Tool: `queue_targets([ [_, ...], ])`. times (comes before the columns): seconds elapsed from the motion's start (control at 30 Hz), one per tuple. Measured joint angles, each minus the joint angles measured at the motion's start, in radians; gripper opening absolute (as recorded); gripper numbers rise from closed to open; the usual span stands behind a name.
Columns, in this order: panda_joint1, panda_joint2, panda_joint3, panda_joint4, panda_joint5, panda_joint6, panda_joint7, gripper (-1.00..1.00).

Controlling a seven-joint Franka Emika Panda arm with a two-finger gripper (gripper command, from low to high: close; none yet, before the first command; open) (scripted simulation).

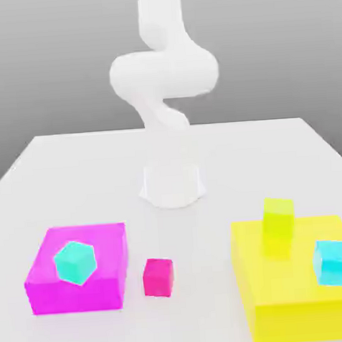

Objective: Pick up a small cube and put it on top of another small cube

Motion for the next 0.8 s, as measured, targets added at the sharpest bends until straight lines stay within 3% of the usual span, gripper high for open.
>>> queue_targets([
  [0.47,-0.178,0.292,0.141,-0.228,0.092,0.218,0.551,0.00],
  [0.8,-0.289,0.500,0.242,-0.390,0.104,0.373,0.980,0.00],
])
